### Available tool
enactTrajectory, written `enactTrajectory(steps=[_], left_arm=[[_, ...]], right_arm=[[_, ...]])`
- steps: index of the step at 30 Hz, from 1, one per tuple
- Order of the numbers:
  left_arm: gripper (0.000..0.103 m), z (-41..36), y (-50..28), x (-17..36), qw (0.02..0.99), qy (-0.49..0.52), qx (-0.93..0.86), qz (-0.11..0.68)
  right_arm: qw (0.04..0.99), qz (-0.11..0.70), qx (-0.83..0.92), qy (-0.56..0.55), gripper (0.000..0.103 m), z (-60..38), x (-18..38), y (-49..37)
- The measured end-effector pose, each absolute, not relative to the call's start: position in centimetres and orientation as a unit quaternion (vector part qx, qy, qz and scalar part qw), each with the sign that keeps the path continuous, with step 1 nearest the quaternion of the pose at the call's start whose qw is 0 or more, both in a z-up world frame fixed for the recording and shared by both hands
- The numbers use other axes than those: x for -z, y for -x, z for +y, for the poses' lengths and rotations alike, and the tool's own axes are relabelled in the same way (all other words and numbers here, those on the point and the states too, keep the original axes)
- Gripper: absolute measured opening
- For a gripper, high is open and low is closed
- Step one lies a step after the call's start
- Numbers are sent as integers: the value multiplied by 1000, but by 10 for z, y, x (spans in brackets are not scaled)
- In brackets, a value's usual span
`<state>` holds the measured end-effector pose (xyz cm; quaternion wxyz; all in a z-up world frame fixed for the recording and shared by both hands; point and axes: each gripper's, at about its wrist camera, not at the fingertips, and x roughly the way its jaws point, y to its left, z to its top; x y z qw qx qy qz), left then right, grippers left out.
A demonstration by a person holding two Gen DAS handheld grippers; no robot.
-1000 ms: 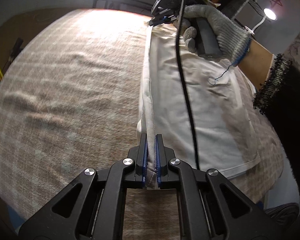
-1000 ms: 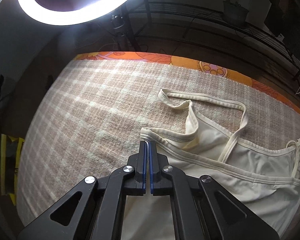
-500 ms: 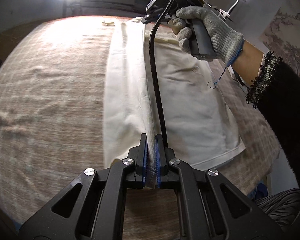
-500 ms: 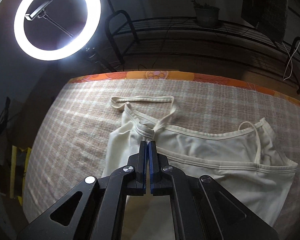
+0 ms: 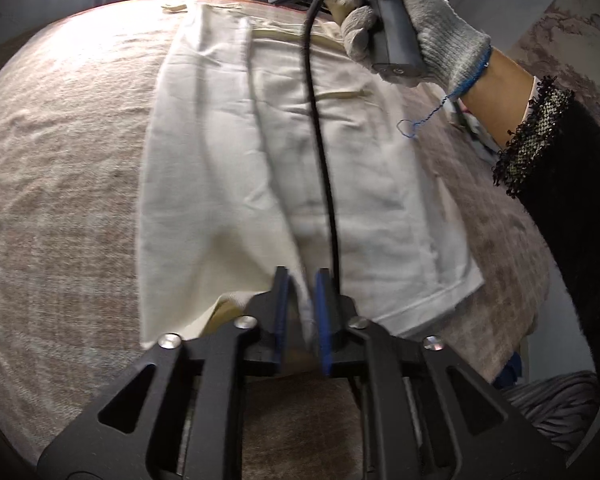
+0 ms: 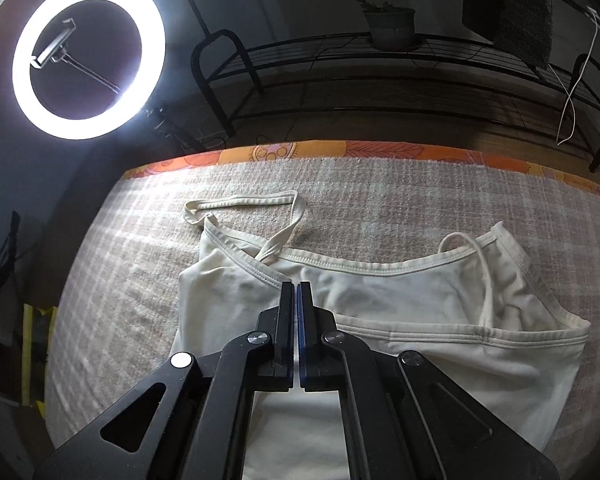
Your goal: Fold small clothes
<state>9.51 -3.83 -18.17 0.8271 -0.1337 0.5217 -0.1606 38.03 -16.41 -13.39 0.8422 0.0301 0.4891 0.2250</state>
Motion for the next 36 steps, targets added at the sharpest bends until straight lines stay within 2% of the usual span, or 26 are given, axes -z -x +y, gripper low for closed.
enactTrajectory(steps=[1, 3, 8, 9, 11, 12, 19, 23, 28, 31, 33, 34, 36], left_arm=[[25, -41, -93, 181, 828, 133, 166, 519], [29, -45, -86, 176, 830, 124, 178, 515], [29, -48, -69, 161, 844, 104, 182, 494], [29, -48, -67, 156, 849, 98, 181, 486], [29, -53, -64, 146, 861, 83, 176, 469], [29, -57, -66, 144, 865, 79, 174, 464], [29, -95, -74, 140, 873, 62, 183, 447], [29, -126, -76, 143, 868, 47, 205, 450], [29, -175, -73, 151, 856, 12, 241, 456], [29, -201, -72, 161, 846, -6, 259, 466], [37, -213, -73, 166, 841, -12, 264, 471], [45, -216, -73, 168, 841, -13, 265, 472], [48, -224, -75, 172, 841, -20, 259, 474]], right_arm=[[844, 486, -224, -34, 2, -171, 128, -377], [851, 474, -224, -43, 2, -190, 114, -368], [862, 450, -225, -69, 2, -247, 82, -336], [863, 445, -224, -77, 4, -261, 77, -328], [868, 437, -218, -85, 15, -285, 71, -316], [871, 432, -215, -89, 18, -296, 68, -309], [877, 421, -205, -109, 20, -370, 65, -272], [886, 408, -191, -113, 34, -411, 63, -257], [885, 412, -180, -124, 34, -445, 72, -249], [881, 418, -180, -130, 39, -453, 79, -251], [879, 419, -184, -133, 44, -457, 83, -252], [877, 421, -188, -135, 45, -457, 86, -254], [873, 427, -194, -134, 45, -457, 94, -256]])
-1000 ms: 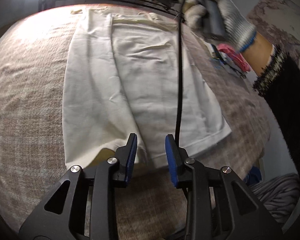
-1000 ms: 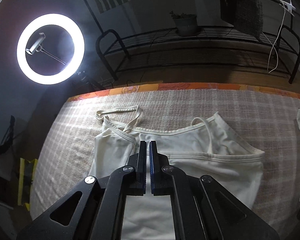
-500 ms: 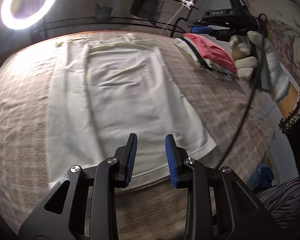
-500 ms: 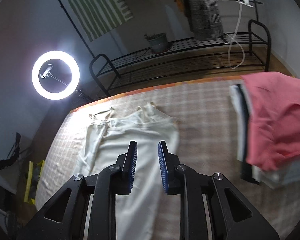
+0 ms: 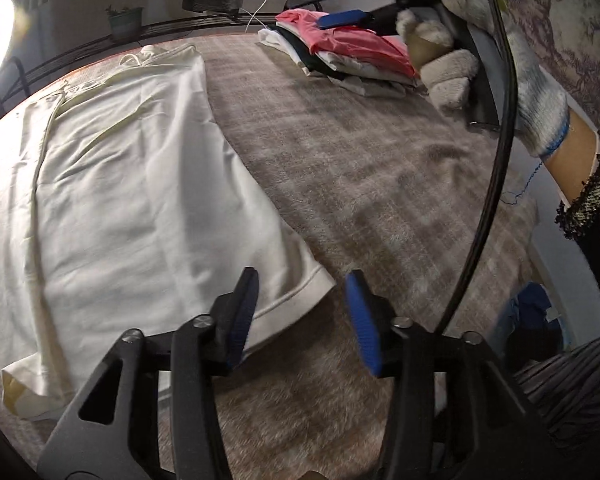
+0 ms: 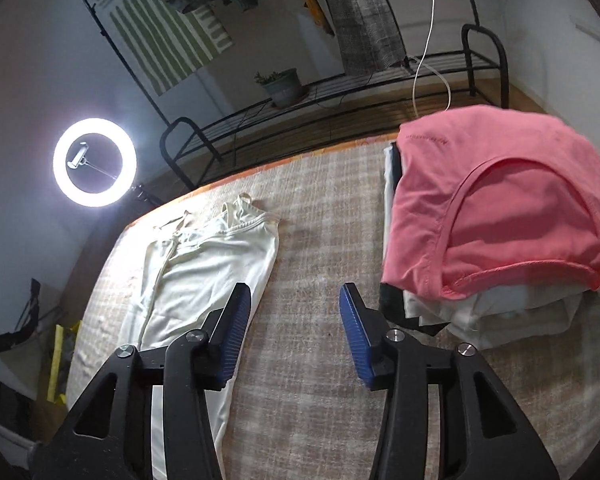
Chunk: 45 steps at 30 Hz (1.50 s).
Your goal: Fold small clothes
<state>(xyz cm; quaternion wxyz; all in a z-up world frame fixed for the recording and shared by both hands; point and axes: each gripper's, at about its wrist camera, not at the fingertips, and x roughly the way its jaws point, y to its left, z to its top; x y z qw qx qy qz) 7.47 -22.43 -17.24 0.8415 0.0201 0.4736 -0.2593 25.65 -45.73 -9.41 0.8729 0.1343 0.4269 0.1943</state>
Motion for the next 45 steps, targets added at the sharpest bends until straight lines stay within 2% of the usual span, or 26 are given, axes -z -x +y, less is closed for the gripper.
enactTrajectory(steps=[6, 7, 9, 10, 13, 22, 24, 25, 26, 36, 45], left_arm=[[48, -235, -83, 186, 840, -27, 244, 484], [45, -235, -83, 187, 841, -30, 240, 484], [23, -235, -85, 188, 845, -34, 236, 478], [8, -234, -85, 188, 843, -32, 239, 480], [4, -228, -87, 187, 840, -15, 245, 483], [3, -194, -85, 173, 846, 39, 234, 478], [3, -186, -85, 172, 845, 50, 230, 480], [3, -182, -85, 172, 844, 60, 228, 482], [3, -179, -85, 171, 842, 68, 228, 484], [3, -144, -73, 164, 845, 100, 213, 481], [3, -108, -75, 170, 845, 123, 186, 486]], right_arm=[[860, 438, -205, -165, 45, -447, 120, -275], [858, 439, -204, -170, 45, -444, 124, -279], [855, 445, -203, -175, 45, -436, 131, -288], [854, 445, -203, -175, 45, -431, 133, -293], [852, 449, -209, -172, 45, -412, 140, -306], [849, 465, -184, -170, 45, -375, 171, -347], [846, 470, -184, -171, 34, -370, 178, -352], [844, 475, -184, -166, 12, -366, 180, -354], [845, 479, -178, -158, 3, -363, 181, -356], [864, 446, -204, -110, 2, -310, 139, -346], [865, 450, -211, -63, 2, -251, 139, -352]])
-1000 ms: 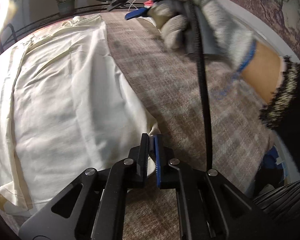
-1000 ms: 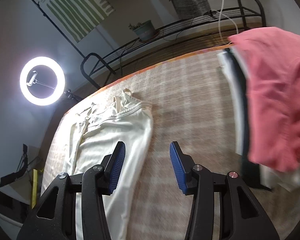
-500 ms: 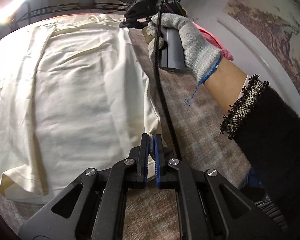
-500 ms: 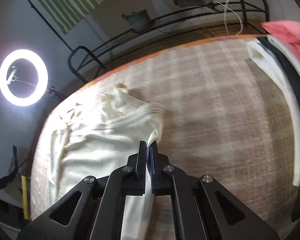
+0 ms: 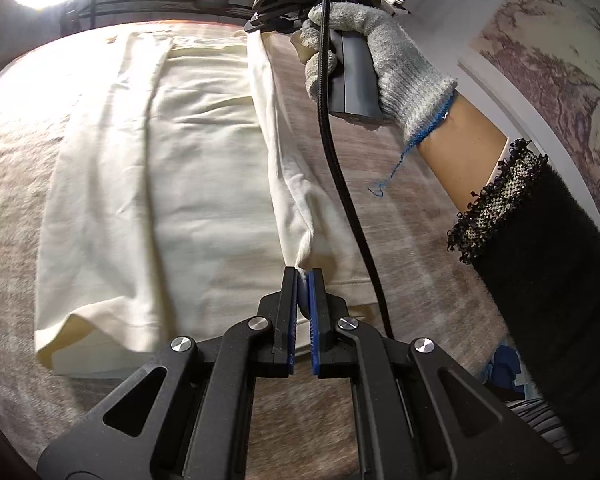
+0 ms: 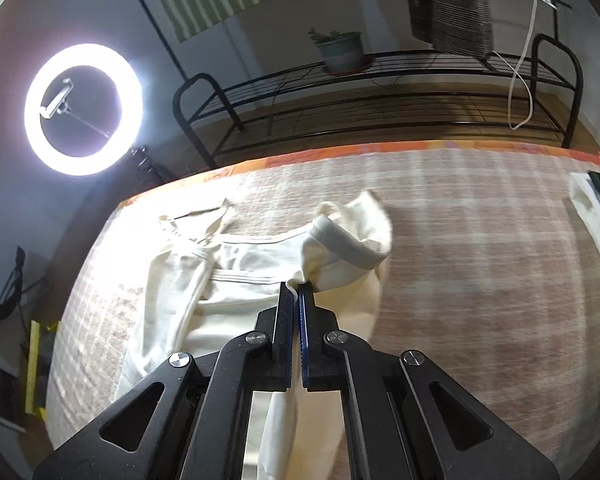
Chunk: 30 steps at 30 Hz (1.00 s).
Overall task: Fold small clothes
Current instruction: 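Fold the camisole lengthwise again into a strip and open both tools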
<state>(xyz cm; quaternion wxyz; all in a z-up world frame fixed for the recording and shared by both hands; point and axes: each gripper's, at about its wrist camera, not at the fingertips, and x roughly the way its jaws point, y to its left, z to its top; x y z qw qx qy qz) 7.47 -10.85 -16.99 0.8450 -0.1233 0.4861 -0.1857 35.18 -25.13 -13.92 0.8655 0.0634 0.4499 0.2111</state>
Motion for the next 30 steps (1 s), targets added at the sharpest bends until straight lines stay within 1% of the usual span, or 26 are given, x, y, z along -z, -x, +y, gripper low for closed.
enactTrajectory(steps=[7, 13, 17, 22, 24, 26, 30], left_arm=[[3, -86, -74, 178, 842, 132, 164, 496], [3, -72, -71, 177, 846, 133, 153, 493], [3, -66, -63, 176, 847, 126, 147, 495], [4, -50, -47, 162, 853, 121, 149, 486], [10, -43, -38, 154, 855, 124, 158, 479], [20, -32, -30, 143, 861, 127, 158, 466], [30, 3, -21, 128, 878, 134, 133, 440]], right_arm=[[856, 472, -212, -28, 2, -213, 165, -359], [844, 482, -228, -51, 2, -204, 174, -362], [837, 481, -247, -82, 2, -211, 166, -359], [844, 469, -243, -87, 2, -234, 137, -338], [847, 466, -241, -86, 2, -247, 120, -321], [848, 463, -244, -85, 2, -258, 104, -302], [849, 467, -240, -57, 3, -275, 81, -247]])
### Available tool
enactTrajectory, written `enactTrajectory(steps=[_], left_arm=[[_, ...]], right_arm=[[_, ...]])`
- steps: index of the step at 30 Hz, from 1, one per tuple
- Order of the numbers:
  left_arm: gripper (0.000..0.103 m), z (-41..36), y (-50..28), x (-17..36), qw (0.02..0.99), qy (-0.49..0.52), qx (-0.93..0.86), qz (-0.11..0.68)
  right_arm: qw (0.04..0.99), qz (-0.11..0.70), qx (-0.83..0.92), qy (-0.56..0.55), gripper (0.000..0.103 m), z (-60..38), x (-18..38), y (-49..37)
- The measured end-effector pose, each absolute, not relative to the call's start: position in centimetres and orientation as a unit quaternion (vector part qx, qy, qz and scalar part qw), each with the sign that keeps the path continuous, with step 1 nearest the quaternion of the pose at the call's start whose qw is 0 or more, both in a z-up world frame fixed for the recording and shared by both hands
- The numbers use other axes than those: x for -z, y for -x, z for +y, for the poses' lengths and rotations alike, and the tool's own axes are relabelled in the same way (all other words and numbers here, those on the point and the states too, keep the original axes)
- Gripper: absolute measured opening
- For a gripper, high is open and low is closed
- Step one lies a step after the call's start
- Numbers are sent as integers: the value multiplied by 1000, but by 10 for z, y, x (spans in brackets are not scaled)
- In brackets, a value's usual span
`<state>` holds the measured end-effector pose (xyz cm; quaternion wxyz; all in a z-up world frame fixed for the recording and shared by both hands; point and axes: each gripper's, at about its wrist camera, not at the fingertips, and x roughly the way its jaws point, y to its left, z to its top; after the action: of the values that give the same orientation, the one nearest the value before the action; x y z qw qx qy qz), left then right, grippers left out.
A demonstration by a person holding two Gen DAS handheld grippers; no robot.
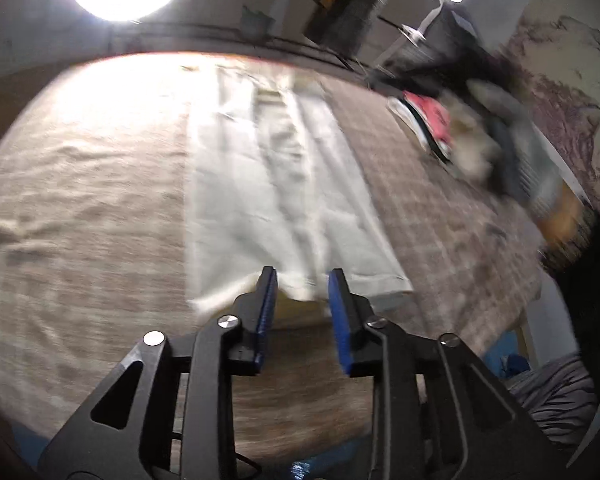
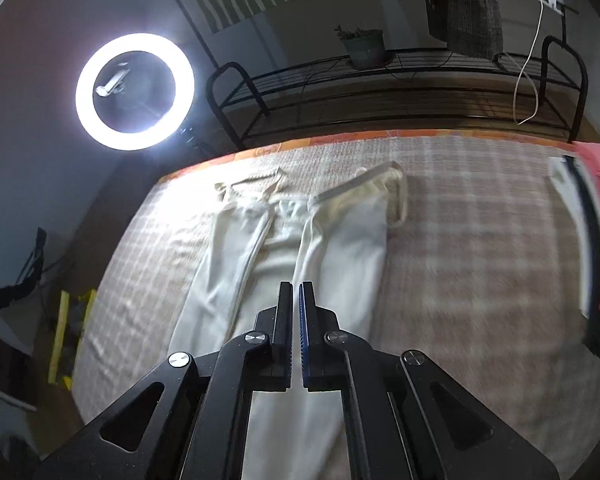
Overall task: Fold small clothes
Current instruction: 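Fold the camisole lengthwise again into a strip and open both tools, then grasp the hem end of the strip with both tools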
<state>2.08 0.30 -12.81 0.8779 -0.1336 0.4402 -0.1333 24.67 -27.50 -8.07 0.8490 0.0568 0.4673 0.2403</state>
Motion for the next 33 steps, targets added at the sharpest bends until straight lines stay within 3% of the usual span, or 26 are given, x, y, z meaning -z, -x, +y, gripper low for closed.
enactTrajectory(steps=[5, 12, 21, 31, 33], left_arm=[[34, 52, -27, 140, 865, 196, 93, 452], [34, 73, -46, 175, 830, 259, 84, 486], [34, 25, -33, 191, 850, 106, 100, 506], [34, 51, -44, 196, 814, 238, 118, 516], [25, 49, -50, 198, 807, 246, 129, 520]], right_arm=[[837, 486, -244, -65, 32, -299, 83, -164], [798, 550, -228, -89, 32, -312, 145, -98], [780, 573, -233, -91, 32, -306, 185, -81], [735, 578, -294, -195, 32, -325, 203, -81], [728, 578, -306, -204, 26, -325, 207, -80]])
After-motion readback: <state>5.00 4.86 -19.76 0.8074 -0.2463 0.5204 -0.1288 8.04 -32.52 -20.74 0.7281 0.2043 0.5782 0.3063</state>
